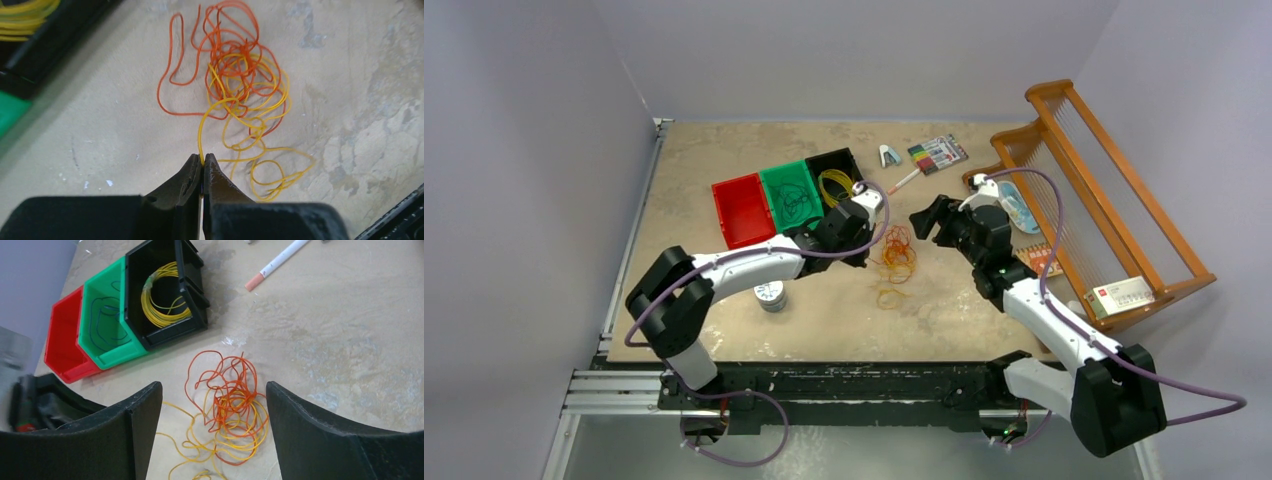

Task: Untangle the cables

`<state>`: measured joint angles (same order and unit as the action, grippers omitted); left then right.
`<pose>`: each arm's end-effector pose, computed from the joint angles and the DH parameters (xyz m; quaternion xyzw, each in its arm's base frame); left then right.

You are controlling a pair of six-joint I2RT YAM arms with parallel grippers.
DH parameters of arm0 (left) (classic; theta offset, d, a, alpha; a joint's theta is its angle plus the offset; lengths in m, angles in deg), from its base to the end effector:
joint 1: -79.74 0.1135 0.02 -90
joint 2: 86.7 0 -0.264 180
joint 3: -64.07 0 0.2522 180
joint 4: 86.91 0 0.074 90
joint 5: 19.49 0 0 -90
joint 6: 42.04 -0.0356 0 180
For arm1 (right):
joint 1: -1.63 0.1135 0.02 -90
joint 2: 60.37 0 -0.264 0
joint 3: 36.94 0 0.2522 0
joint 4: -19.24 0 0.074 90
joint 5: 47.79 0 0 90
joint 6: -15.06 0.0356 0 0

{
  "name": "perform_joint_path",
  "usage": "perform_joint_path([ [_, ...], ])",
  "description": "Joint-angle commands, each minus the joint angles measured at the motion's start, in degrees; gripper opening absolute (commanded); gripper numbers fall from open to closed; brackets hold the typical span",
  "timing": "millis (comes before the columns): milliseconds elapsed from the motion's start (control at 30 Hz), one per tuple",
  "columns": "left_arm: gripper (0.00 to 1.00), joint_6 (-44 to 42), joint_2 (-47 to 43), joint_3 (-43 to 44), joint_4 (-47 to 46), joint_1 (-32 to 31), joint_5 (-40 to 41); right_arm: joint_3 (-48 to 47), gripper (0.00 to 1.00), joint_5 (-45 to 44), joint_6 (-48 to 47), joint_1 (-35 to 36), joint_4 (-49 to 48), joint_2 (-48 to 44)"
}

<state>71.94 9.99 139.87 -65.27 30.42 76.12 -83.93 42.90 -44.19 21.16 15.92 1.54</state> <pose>0.2419 -0.2761 0.2118 0.1813 0.8964 -0.2040 0.3493 0.2324 0.0829 0.2594 0.0720 0.7716 0.2727 0.5702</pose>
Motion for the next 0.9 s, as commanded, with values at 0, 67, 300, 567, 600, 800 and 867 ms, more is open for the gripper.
perform_joint_path([
  [0,0.0,-4.5,-5.4,6.1,4.9,-0.3,2.9,0.9,0.78,2.9,-3.4,-0.2,-6.1,-1.5],
  [67,0.0,-5.7,-6.1,7.9,6.8,-0.3,3.2,1.6,0.78,3.2,-4.1,-0.2,-7.2,-2.3],
  [300,0.0,-8.4,-7.5,14.1,11.4,-0.3,3.8,3.4,0.78,7.4,-9.8,-0.2,-11.0,-3.4],
  [567,0.0,-8.6,-7.4,17.7,12.7,-0.3,3.9,6.9,0.79,15.5,-10.0,-0.2,-20.3,-2.9],
  [600,0.0,-8.6,-7.5,18.1,12.8,-0.3,3.8,6.9,0.79,16.3,-9.8,-0.2,-21.6,-2.2],
  [800,0.0,-8.9,-7.7,19.4,13.4,-0.3,3.4,5.4,0.79,19.1,-8.7,-0.1,-27.3,2.7],
  [867,0.0,-9.0,-7.6,19.7,13.6,-0.3,3.2,4.4,0.79,20.3,-8.4,0.0,-28.9,4.5],
])
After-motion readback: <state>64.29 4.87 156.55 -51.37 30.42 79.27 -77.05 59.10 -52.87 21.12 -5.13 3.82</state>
